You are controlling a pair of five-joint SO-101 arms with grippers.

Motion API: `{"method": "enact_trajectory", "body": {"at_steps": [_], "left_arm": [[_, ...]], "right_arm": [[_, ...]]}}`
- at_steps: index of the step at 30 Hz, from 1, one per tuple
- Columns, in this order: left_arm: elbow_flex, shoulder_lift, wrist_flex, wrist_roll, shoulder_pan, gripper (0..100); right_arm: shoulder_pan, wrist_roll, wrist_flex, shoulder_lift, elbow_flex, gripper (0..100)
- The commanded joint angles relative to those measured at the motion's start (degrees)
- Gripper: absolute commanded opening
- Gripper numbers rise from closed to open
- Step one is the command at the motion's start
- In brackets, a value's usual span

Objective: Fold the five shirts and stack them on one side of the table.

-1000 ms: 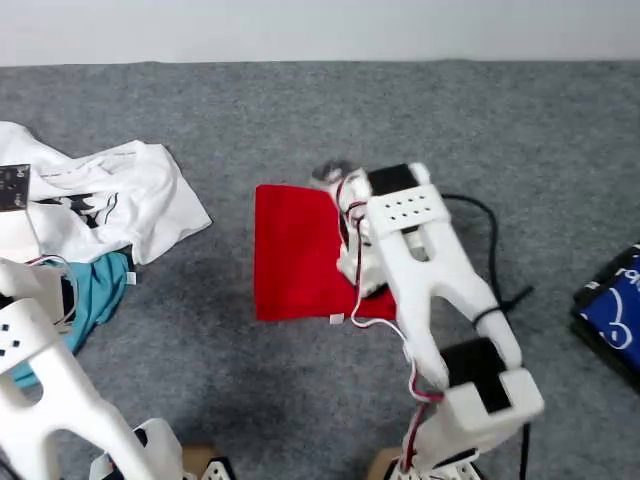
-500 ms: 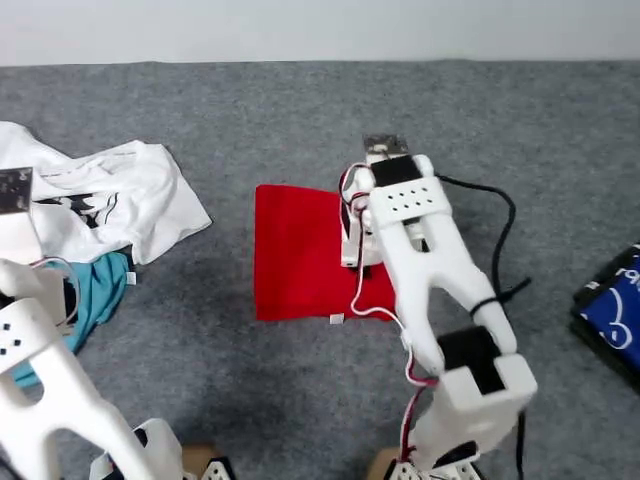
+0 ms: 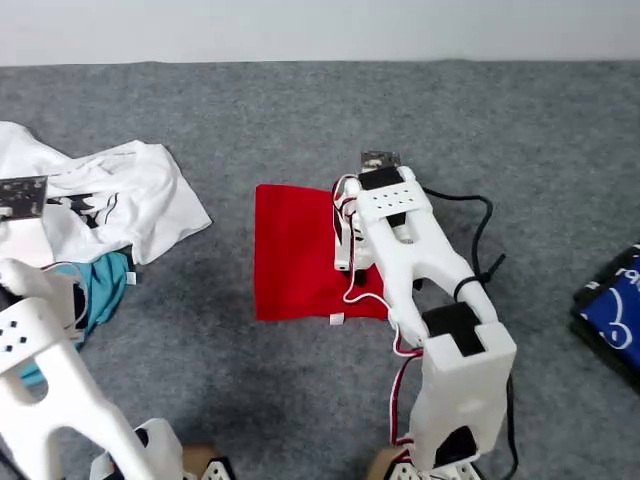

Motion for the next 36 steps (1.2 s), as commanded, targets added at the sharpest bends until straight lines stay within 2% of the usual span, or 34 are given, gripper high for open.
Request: {"method": "enact_trajectory", "body": {"at_steps": [1,4,8,10,16,24,31,36], "left_arm": [[-0.40,-1.49,1.23,-0.18,1.85,0],[-0.40,-1.49,1.23,-0.18,2.64,0],[-0.40,-1.49,1.23,-0.18,2.55,0],[-0.40,-1.49,1.23,-0.18,2.37,0],[-0.40,-1.49,1.32,-0.18,2.29,0],[-0.40,-1.58,1.32,-0.18,2.29,0],[-0.31,-1.58,1.32,-0.09,2.29,0],[-0.31,-1.58,1.32,-0.09,2.20,0]], "right_arm": [[0.40,-0.79,-1.01,1.19,-3.08,32.7],[0.40,-0.79,-0.57,3.21,-3.08,28.1],[0.40,-0.18,-0.48,4.70,-3.08,10.9],[0.40,3.69,-0.66,4.79,-3.08,1.4],[3.38,7.91,1.27,4.62,-2.99,0.9],[13.14,29.63,-3.65,4.53,-3.78,0.9],[22.20,48.26,-4.70,5.23,-16.09,0.9],[24.75,60.57,-9.63,8.31,-23.82,0.9]]}}
